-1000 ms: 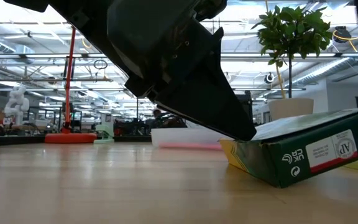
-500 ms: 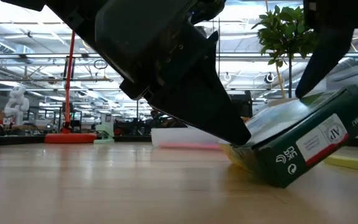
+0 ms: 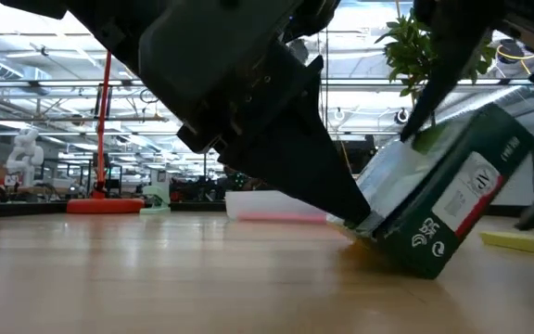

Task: Pack school essentials
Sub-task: Put the yellow crayon box into the purple supply box

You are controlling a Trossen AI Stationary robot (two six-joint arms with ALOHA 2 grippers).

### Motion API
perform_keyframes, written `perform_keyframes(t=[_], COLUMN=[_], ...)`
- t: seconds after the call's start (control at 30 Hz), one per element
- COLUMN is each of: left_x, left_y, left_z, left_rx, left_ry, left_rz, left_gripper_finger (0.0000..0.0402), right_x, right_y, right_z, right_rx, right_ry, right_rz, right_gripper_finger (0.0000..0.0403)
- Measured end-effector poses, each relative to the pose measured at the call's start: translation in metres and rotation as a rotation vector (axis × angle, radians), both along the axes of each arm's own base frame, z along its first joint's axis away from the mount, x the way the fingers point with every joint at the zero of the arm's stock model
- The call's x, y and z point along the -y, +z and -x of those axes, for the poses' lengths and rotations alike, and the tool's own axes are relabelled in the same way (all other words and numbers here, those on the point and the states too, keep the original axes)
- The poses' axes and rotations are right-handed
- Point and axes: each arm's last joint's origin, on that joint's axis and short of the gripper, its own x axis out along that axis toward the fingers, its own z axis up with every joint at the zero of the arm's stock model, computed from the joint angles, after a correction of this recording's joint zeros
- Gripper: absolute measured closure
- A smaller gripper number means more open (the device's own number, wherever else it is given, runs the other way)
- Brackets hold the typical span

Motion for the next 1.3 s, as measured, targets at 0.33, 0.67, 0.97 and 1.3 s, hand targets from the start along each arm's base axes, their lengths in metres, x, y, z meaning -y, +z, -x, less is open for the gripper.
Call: perform_keyframes(t=[0.33, 0.67, 0.97, 1.3], left_x=[-0.0011, -0.0014, -0.0014, 0.0026], left_y=[-0.0033, -0.0029, -0.0028, -0.0016], left_z=[0.0016, 0.0011, 0.0010, 0.0051], left_rx=[-0.026, -0.018, -0.017, -0.033], left_ry=[-0.003, 0.006, 0.008, -0.007], left_rz=[-0.017, -0.016, -0.016, -0.027], left_gripper_finger=[0.0309, 0.0309, 0.0309, 0.0309], right_x=[-0.0018, 0.0020, 0.0017, -0.0003], right_y=[0.0035, 0.0035, 0.0035, 0.0035], right_z=[-0.0060, -0.0104, -0.0101, -0.0083], right_rx=[0.046, 0.041, 0.040, 0.044], right_ry=[0.029, -0.003, -0.004, -0.020], right_rz=[-0.015, -0.065, -0.067, -0.090], right_gripper_finger=[0.0090, 0.0104, 0.0210, 0.0262])
